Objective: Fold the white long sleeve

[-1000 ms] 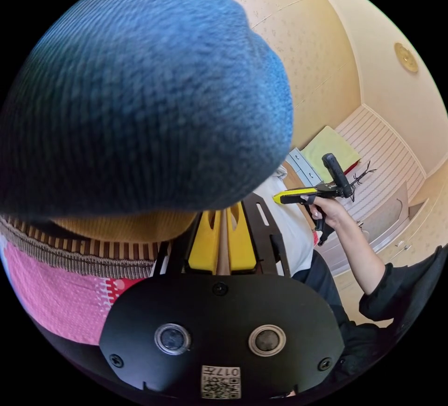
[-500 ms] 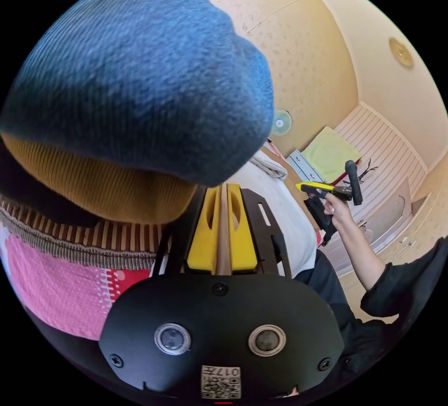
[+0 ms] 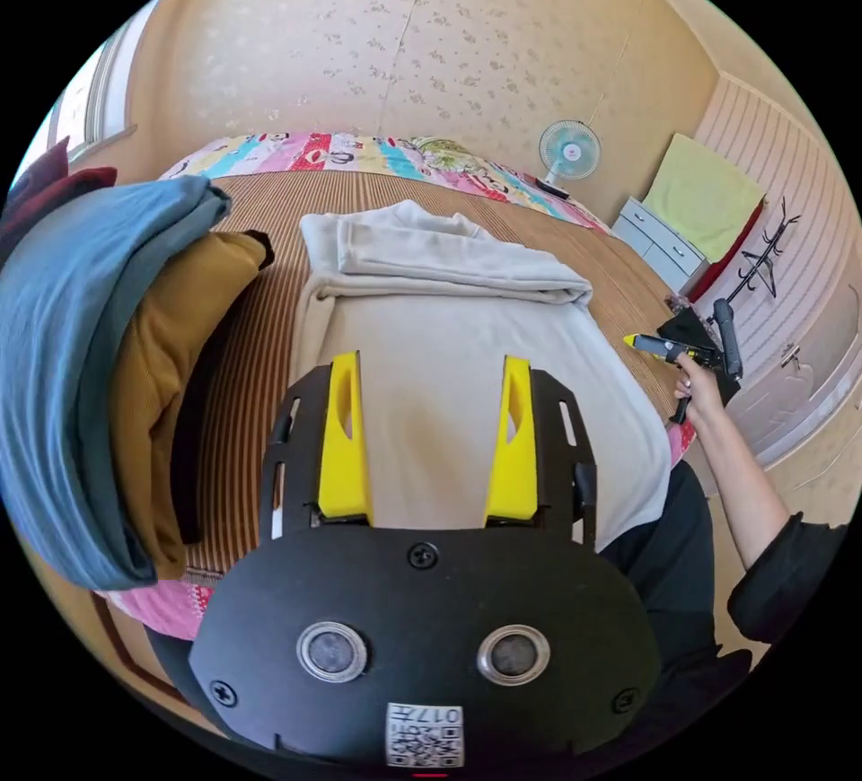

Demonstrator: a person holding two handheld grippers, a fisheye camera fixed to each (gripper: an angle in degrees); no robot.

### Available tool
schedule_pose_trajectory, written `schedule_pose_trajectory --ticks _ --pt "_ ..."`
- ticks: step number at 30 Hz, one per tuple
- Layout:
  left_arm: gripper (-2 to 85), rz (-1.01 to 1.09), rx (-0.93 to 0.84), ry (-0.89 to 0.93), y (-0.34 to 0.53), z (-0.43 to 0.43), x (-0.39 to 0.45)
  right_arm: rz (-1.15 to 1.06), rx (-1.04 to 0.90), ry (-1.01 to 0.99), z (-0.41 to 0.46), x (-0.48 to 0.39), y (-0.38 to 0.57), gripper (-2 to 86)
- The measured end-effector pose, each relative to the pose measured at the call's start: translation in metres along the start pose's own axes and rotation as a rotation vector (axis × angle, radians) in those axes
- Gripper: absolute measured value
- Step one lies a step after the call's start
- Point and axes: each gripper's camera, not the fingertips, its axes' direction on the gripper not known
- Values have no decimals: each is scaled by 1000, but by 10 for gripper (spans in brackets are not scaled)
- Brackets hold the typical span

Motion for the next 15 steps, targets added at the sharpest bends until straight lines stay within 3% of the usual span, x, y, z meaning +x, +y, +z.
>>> schedule_pose_trajectory --ticks 4,7,11,15 --pt "220 37 -48 -76 -45 87 49 -15 -9 -4 0 -11 -15 233" --pt "224 50 -213 -176 -57 167 69 -16 -10 13 -6 -18 -16 236" --pt "230 91 -200 -266 -48 188 92 -26 10 29 -18 -25 -6 235" --pt "223 82 -218 -214 -45 202 85 -15 4 13 -30 -23 -1 235"
